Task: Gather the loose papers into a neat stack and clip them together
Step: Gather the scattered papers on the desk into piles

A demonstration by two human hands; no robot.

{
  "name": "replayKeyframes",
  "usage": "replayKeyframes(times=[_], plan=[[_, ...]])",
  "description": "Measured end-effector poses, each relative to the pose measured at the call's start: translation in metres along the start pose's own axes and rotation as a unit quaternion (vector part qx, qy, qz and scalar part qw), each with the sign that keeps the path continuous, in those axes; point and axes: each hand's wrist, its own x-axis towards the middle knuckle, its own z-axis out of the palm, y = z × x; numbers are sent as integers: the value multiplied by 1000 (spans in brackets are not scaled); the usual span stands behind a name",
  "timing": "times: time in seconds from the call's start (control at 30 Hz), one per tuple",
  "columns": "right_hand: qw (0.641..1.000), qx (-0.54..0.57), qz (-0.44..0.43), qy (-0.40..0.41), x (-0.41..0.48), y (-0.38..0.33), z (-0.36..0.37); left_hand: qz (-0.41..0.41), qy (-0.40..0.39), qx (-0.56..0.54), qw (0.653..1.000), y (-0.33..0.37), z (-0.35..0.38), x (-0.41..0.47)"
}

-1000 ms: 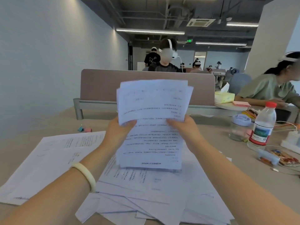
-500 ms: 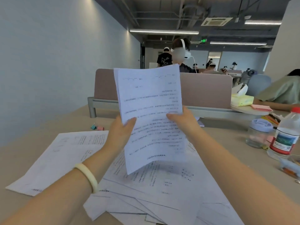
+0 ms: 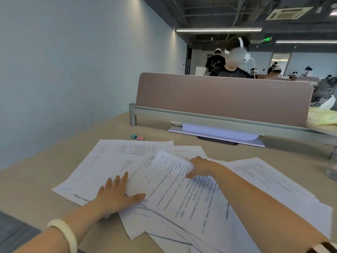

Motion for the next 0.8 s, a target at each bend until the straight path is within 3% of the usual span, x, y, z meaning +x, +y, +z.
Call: replayKeyframes(times=[0.1,0.3,0.43,0.6,0.8], plan=[[1000,-4,-3,22,3,2,0,29,-20,-11,999,5,-7,1],[999,32,13,-29,-14,0,-8,54,-10,58,997,4,-2,1],[999,32,23,8,-32,8,-9,54,-9,52,997,9,-2,4],[975,167,97,109,-77,54,-15,63,49,41,996,25,-8,25],[931,292,186,115,-123,84,13,93,-26,1,995,58,-6,43]])
